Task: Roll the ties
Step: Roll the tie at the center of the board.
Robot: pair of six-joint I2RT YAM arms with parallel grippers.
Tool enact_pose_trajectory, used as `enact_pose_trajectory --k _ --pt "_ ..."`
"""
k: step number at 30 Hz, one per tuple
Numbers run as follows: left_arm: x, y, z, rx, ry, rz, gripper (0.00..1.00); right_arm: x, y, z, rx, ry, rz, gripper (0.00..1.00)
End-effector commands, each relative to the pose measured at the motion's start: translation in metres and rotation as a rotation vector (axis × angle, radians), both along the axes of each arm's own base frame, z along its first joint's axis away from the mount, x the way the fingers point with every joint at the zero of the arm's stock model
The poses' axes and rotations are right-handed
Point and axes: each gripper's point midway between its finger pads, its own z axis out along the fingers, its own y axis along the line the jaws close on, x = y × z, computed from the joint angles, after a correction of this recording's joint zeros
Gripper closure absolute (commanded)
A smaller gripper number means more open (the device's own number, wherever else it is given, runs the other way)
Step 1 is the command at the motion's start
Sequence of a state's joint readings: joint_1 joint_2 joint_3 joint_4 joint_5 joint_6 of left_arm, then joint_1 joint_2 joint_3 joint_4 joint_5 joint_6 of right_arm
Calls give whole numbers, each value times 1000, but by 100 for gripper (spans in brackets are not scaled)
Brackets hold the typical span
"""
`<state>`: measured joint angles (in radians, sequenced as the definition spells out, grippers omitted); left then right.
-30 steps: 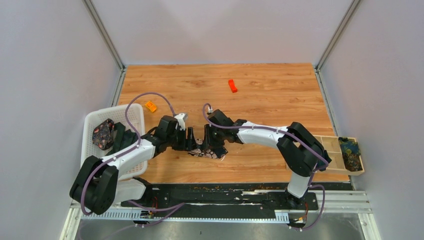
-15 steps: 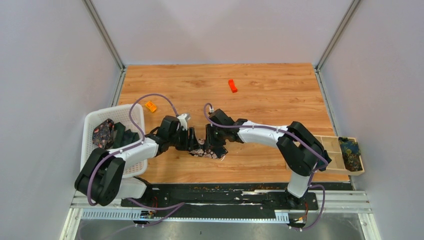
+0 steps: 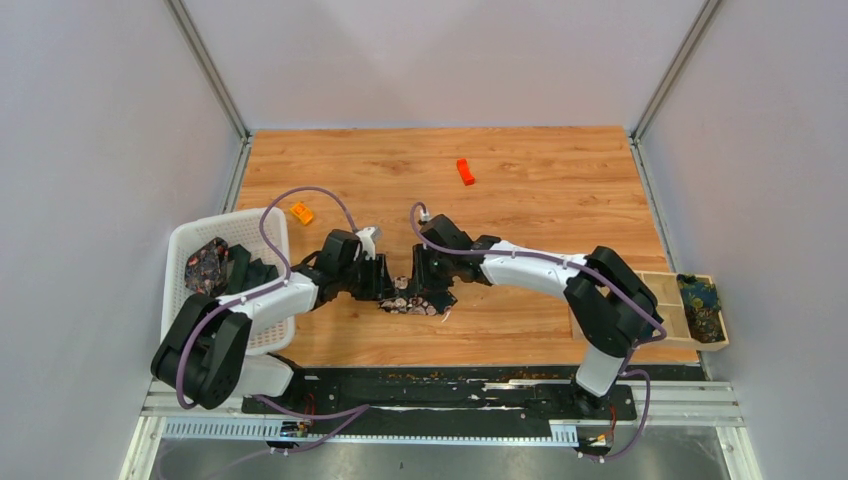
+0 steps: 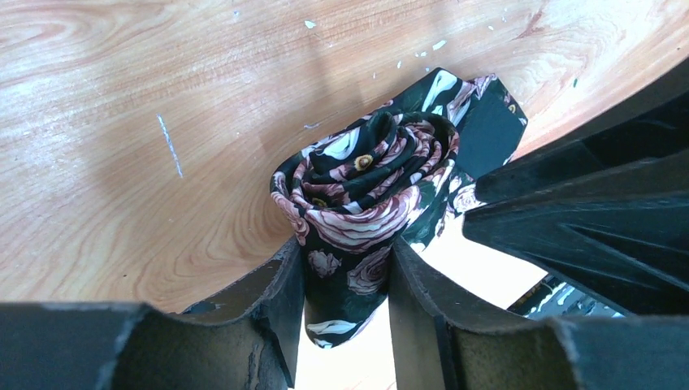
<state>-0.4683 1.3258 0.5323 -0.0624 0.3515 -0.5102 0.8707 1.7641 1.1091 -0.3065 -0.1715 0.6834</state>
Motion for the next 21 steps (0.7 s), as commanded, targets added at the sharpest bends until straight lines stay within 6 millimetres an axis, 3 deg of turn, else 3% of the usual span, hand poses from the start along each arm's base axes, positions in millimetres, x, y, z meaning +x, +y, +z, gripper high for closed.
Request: enact_pose_trajectory --k 1,7,14,21 --pt "0 9 5 56 6 -1 55 9 -5 30 28 -76 -7 75" --pt "-4 8 9 81 12 -32 52 11 -2 28 40 -75 -5 75" --pt "-1 13 11 98 -18 -3 25 15 13 19 68 -69 42 70" --pt "6 13 20 58 -64 63 22 14 22 1 64 -37 80 67"
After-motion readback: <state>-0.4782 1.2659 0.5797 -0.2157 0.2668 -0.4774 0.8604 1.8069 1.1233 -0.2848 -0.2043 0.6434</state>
